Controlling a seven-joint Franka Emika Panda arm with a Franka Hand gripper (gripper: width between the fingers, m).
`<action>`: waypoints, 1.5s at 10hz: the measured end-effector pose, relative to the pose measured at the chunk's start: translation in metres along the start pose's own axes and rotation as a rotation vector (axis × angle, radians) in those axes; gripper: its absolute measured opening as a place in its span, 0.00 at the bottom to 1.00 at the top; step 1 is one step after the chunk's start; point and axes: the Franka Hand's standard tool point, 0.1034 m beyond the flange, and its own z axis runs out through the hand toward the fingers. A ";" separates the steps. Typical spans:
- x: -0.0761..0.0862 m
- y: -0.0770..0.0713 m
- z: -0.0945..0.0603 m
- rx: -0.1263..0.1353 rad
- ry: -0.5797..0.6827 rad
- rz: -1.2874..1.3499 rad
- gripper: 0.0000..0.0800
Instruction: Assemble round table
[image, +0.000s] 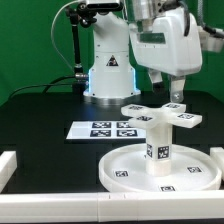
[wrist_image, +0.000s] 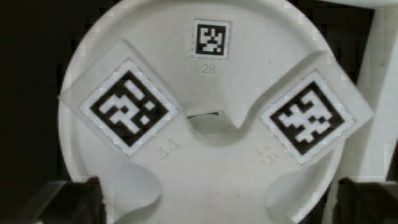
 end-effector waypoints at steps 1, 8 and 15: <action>0.000 0.000 0.001 -0.002 0.000 -0.031 0.81; 0.005 -0.003 -0.001 -0.013 0.019 -0.723 0.81; 0.004 -0.006 -0.001 -0.048 0.091 -1.401 0.81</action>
Offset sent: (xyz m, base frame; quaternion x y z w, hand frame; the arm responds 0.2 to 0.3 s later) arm 0.0089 0.0056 -0.0047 0.0117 -0.0113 -0.2498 0.9682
